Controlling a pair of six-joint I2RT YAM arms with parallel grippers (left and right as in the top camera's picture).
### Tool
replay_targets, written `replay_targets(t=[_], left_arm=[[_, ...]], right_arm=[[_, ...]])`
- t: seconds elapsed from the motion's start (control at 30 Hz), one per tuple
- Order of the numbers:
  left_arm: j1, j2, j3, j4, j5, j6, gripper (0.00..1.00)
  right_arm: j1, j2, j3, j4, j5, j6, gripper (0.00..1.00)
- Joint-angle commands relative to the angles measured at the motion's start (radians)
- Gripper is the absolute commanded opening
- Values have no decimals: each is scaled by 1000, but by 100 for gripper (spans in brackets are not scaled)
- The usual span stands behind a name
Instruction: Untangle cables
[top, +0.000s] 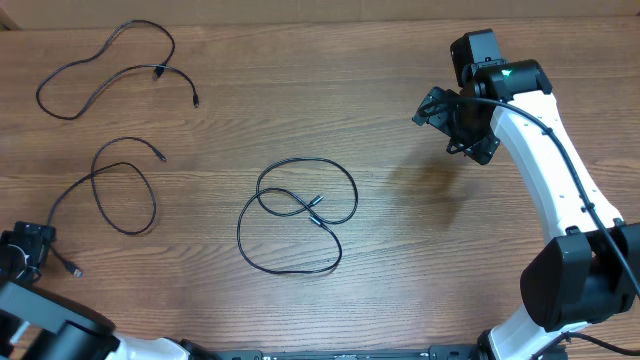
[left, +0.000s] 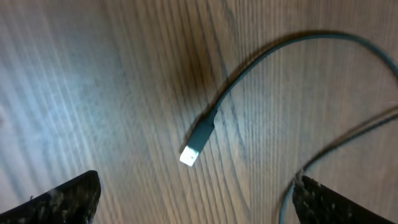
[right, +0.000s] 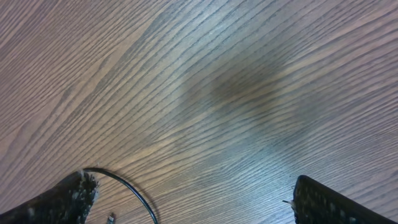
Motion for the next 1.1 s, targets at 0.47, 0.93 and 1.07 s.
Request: replay_targets(t=[0.47, 0.93, 1.07], left_arm=[[-73, 232, -10, 225, 38, 246, 82], [-72, 299, -10, 297, 232, 68, 7], [-77, 299, -10, 313, 321, 50, 4]], right_arm=[[-3, -1, -2, 2, -2, -4, 100], [-3, -1, -2, 2, -2, -4, 100], [-3, -1, -2, 2, -2, -4, 100]])
